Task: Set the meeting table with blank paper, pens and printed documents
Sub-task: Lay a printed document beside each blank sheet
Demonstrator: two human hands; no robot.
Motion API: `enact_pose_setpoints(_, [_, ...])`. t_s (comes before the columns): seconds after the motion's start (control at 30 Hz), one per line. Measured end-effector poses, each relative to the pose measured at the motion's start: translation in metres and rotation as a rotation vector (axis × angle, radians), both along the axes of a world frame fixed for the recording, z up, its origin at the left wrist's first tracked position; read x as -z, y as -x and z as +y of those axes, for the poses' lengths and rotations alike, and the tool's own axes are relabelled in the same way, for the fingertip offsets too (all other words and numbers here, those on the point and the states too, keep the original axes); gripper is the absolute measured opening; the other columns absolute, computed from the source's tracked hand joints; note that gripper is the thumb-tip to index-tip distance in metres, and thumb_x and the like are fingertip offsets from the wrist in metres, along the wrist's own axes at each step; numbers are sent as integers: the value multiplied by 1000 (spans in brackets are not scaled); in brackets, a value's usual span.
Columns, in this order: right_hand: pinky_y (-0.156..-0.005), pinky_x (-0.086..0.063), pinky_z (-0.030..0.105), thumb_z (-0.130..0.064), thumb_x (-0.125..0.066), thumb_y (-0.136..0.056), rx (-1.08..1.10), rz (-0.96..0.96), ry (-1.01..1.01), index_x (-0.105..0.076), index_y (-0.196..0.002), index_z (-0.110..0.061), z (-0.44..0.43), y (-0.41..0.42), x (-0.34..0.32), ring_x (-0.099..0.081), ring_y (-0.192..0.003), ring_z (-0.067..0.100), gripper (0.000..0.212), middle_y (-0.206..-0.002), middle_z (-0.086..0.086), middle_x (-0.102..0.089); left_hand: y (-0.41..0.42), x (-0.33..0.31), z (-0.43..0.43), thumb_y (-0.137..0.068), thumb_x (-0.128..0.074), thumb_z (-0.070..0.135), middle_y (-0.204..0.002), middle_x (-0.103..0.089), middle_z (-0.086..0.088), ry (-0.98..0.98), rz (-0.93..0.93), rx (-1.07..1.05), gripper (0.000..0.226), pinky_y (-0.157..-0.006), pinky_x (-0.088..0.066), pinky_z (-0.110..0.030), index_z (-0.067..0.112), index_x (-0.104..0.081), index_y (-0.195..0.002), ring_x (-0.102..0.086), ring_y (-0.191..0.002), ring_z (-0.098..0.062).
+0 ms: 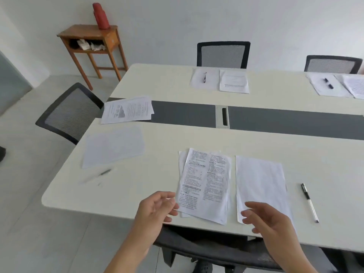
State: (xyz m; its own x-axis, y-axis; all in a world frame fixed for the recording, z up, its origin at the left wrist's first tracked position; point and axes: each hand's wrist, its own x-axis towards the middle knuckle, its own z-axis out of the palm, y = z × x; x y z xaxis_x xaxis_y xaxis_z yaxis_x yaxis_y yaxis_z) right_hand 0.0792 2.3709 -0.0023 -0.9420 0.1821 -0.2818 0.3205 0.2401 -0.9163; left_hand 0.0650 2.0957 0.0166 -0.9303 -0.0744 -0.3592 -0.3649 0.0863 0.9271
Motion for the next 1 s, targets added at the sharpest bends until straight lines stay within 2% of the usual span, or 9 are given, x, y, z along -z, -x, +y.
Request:
enact_pose_setpoints(0.23, [-71,-59,42,-18,-68,-88,-12,-150,-70,-69,-102,-23,13,63,50,-71,-77,20,14,-78,-3,-75,52,44,17,-92,-60,14,-86,-73,-5,177,-146,87,12,-73,-53,-30,20,-68,-97,-68,-80,-17])
enact_pose_setpoints(0.37, [-78,-54,31,-26,-67,-88,-74,-291,-145,-63,-118,-21,11,98,92,-67,-88,13,31,-96,-6,-71,74,99,26,-91,-60,27,-109,-65,3,484,-172,273,18,-85,-50,-27,23,-65,-109,-62,-95,-13])
enact_pose_setpoints(0.5, [-99,-48,37,-28,-66,-90,-57,-414,-189,-44,-141,-17,5,132,121,-56,-119,21,56,-133,5,-56,85,142,40,-95,-51,32,-149,-35,2,792,-108,621,45,-106,-37,-28,24,-46,-139,-38,-133,-14])
enact_pose_setpoints(0.6, [-104,-45,42,-27,-66,-89,37,-533,-95,-30,-149,-16,0,154,141,-52,-126,28,70,-145,10,-46,90,169,41,-97,-44,31,-163,-2,-1,947,-123,851,58,-118,-22,-36,30,-24,-150,-8,-148,-21])
enact_pose_setpoints(0.7, [-85,-56,40,-21,-68,-89,170,-608,74,-29,-148,-10,-6,173,146,-59,-107,27,71,-136,12,-52,87,188,32,-96,-41,26,-162,15,-4,1061,-99,970,67,-121,-11,-38,30,-8,-153,10,-150,-22])
enact_pose_setpoints(0.77, [-65,-54,31,-21,-69,-87,164,-676,137,-47,-135,-5,-10,183,145,-65,-88,24,55,-114,11,-66,82,193,27,-95,-41,24,-161,18,-4,1064,-82,995,69,-121,-6,-38,30,-5,-153,14,-149,-22])
enact_pose_setpoints(0.83, [-64,-54,33,-23,-72,-84,123,-723,128,-62,-114,-5,-15,188,148,-70,-80,25,37,-93,8,-72,77,193,22,-95,-43,23,-161,19,-3,1046,-72,1026,70,-122,-3,-38,31,-5,-153,14,-149,-22])
enact_pose_setpoints(0.9, [-67,-57,34,-22,-76,-80,115,-723,108,-64,-105,-6,-21,192,152,-72,-82,26,32,-91,8,-73,75,194,16,-94,-43,22,-162,17,-2,1040,-51,1042,69,-123,-4,-39,31,-8,-153,13,-149,-22])
enact_pose_setpoints(1.0, [-59,-57,33,-15,-76,-80,129,-662,146,-63,-101,-4,-28,202,150,-72,-78,26,28,-93,12,-73,77,194,6,-94,-42,20,-163,13,-2,1003,-26,1065,65,-123,-6,-37,31,-15,-152,9,-150,-20])
